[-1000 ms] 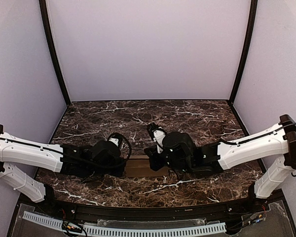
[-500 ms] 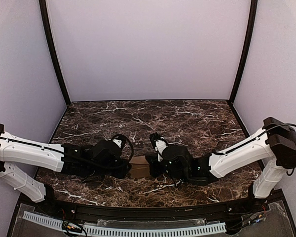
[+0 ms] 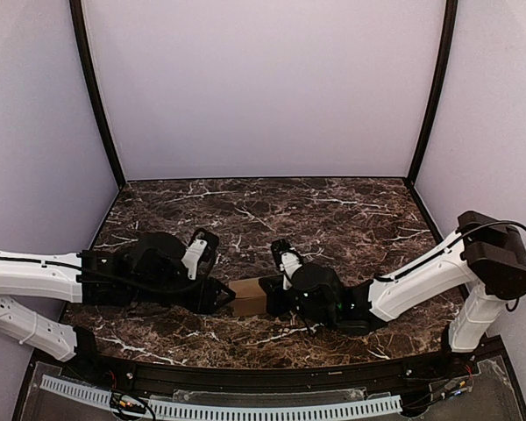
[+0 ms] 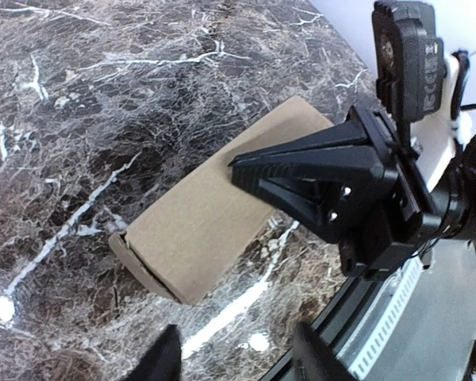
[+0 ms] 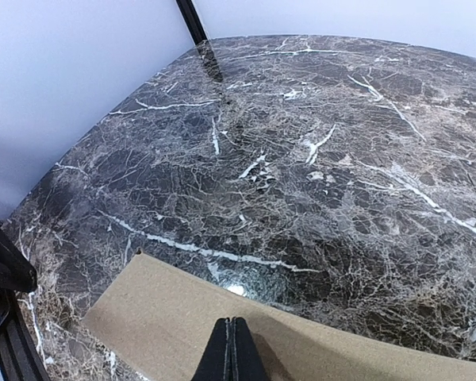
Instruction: Fold the paper box
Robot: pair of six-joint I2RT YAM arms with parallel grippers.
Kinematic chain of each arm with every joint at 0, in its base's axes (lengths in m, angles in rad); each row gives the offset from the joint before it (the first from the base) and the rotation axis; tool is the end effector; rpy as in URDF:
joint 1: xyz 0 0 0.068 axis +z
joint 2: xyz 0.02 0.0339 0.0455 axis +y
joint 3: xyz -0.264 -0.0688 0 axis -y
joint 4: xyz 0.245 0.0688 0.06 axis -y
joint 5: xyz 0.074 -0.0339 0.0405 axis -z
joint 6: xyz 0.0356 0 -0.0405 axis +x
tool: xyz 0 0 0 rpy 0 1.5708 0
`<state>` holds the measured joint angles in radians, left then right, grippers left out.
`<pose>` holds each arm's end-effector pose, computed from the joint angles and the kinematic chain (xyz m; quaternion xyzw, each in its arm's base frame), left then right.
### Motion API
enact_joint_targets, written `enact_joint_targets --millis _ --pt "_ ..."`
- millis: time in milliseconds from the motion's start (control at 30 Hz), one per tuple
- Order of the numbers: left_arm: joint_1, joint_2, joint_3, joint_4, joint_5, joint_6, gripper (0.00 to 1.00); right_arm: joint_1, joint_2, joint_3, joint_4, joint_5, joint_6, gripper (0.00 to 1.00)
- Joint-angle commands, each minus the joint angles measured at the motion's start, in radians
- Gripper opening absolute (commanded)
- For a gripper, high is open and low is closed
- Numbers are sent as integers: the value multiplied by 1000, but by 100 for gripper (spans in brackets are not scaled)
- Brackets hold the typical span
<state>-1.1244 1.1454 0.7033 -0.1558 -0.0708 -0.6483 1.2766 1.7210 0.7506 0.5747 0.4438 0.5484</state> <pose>0.1096 -0.2232 0.2417 0.1922 0.8624 -0.3422 0.3196 0.1148 0.3261 0.1654 -0.1751 0.8021 0.3157 0.4757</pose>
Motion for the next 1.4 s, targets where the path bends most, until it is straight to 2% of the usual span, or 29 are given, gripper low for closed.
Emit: enact_joint_targets --millis 0,100,233,533,733,867,1367 --pt "79 9 -15 75 147 48 32 11 48 -48 -103 -23 25 0" --pt "121 40 -30 166 220 56 14 12 41 -50 -104 -30 25 0" --pt "168 92 -37 261 291 54 1 11 40 -50 -106 -36 30 0" --pt "218 188 -152 437 389 -17 0 11 50 -37 -123 -43 29 0" --pt "235 242 -305 587 397 -62 0 10 39 -33 -131 -56 15 0" --pt "236 267 -343 617 391 -66 0 -9 -3 -30 -146 -96 2 0" --pt "236 257 -344 557 345 -7 0 -200 -428 -16 -474 -472 -162 0"
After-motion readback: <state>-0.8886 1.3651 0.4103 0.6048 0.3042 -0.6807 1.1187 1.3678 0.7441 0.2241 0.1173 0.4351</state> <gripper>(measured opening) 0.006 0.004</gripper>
